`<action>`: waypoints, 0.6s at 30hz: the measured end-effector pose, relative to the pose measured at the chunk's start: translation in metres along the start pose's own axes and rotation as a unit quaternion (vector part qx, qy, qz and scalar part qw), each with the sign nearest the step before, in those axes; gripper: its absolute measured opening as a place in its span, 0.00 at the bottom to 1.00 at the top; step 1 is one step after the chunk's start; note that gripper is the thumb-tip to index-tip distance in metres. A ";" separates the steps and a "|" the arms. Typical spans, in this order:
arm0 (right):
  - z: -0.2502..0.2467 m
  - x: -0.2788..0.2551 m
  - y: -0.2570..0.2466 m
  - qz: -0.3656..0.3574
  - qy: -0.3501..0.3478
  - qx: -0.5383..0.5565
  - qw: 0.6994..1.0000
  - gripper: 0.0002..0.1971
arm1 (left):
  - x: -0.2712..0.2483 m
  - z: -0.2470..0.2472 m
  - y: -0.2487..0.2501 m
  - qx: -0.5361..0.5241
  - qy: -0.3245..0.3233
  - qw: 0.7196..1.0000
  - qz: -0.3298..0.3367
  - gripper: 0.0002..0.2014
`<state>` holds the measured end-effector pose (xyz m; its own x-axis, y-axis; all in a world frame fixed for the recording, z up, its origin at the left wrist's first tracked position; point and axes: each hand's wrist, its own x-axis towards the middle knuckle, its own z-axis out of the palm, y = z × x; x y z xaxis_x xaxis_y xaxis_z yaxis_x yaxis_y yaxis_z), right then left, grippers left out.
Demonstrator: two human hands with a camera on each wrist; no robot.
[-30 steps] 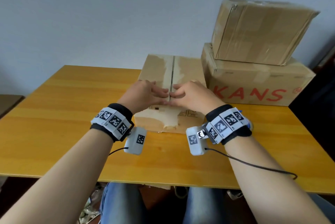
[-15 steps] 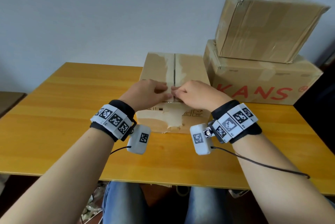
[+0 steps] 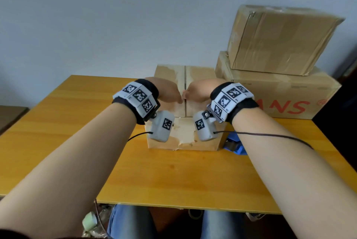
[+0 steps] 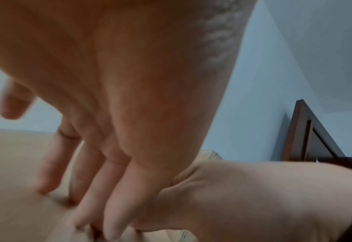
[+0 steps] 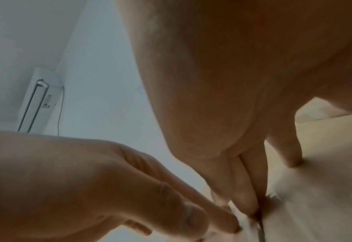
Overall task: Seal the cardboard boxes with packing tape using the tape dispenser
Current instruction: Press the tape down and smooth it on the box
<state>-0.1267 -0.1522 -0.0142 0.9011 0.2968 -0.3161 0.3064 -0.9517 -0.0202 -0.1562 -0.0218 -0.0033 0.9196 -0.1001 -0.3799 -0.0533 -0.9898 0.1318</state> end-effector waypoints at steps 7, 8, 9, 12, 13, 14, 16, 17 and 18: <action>-0.015 0.015 0.012 -0.004 -0.020 0.020 1.000 0.24 | 0.023 -0.020 0.001 -0.007 0.003 1.000 -0.002 0.24; -0.015 0.021 0.012 0.002 -0.017 0.022 1.000 0.24 | 0.030 -0.021 -0.001 -0.015 -0.002 1.000 0.000 0.25; -0.016 0.027 0.012 0.007 -0.014 0.025 1.000 0.24 | 0.036 -0.022 -0.004 -0.019 -0.006 1.000 -0.003 0.27; -0.022 0.041 0.014 0.016 -0.004 0.029 0.999 0.25 | 0.054 -0.028 -0.007 -0.017 -0.010 1.000 -0.010 0.29; -0.024 0.046 0.016 0.018 -0.002 0.029 0.999 0.25 | 0.060 -0.030 -0.006 -0.010 -0.005 1.000 -0.008 0.28; -0.026 0.050 0.017 0.019 -0.002 0.028 0.999 0.24 | 0.066 -0.033 -0.006 0.000 0.001 1.000 -0.003 0.27; -0.030 0.060 0.020 0.018 -0.009 0.023 1.000 0.22 | 0.077 -0.035 -0.005 0.032 0.007 0.999 0.015 0.21; -0.032 0.065 0.021 0.020 -0.011 0.019 1.000 0.22 | 0.083 -0.036 -0.006 0.049 0.008 0.999 0.021 0.19; -0.034 0.071 0.023 0.019 -0.008 0.016 1.000 0.23 | 0.090 -0.038 -0.007 0.058 0.011 0.998 0.029 0.19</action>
<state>-0.0450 -0.1503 -0.0053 0.9068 0.2591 -0.3325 0.2614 -0.9645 -0.0385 -0.0586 -0.0199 -0.0033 0.9216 -0.1564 -0.3552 -0.1503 -0.9876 0.0448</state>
